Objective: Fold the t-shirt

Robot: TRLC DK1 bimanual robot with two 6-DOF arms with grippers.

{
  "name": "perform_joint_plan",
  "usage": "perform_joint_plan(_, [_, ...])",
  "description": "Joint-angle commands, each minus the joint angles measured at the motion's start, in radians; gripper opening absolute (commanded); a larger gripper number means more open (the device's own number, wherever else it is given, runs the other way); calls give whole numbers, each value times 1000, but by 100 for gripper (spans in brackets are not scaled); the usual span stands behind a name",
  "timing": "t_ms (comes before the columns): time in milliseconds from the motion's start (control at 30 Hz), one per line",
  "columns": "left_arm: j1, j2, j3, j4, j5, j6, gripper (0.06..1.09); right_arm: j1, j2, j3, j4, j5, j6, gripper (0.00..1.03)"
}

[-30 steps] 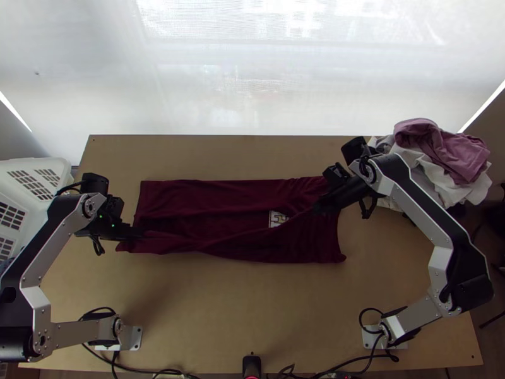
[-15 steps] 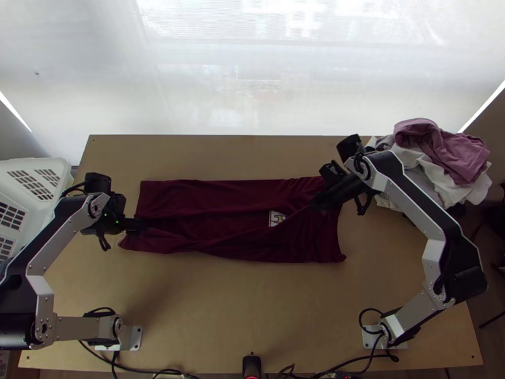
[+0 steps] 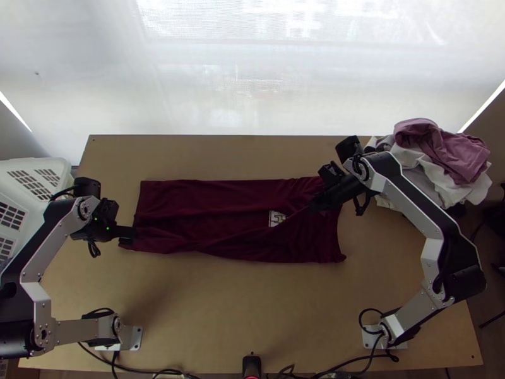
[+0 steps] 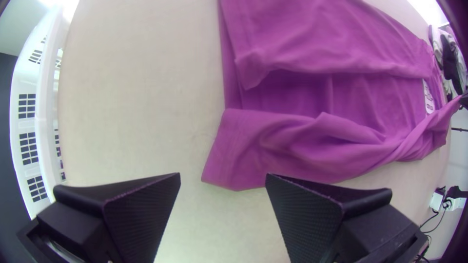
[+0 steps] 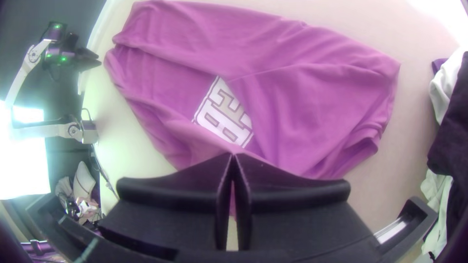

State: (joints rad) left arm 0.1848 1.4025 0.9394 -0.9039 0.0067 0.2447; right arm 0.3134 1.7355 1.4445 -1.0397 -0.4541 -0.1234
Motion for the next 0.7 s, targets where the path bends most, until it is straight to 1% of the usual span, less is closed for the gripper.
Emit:
perform_joint_plan(0, [16, -4, -34, 19, 4, 19, 84, 7, -1, -3, 4, 0, 8, 3])
perform_joint_plan(33, [13, -2, -40, 28, 4, 19, 82, 6, -2, -3, 4, 0, 8, 3])
perform_joint_plan(267, [5, 13, -59, 72, 4, 19, 81, 4, -14, -16, 4, 0, 8, 3])
perform_joint_plan(300, [4, 15, -59, 72, 4, 19, 75, 4, -14, -18, 4, 0, 8, 3])
perform_joint_plan(367, [4, 20, -60, 72, 4, 18, 68, 4, -16, -16, 4, 0, 10, 3])
perform_joint_plan(433, [4, 27, -63, 72, 4, 21, 67, 4, -17, -18, 4, 0, 10, 3])
perform_joint_plan(467, [5, 32, -67, 72, 4, 24, 65, 4, -17, -18, 4, 0, 11, 3])
perform_joint_plan(667, [10, 44, -83, 77, 10, 38, 40, -2, -22, -21, 4, 0, 11, 3])
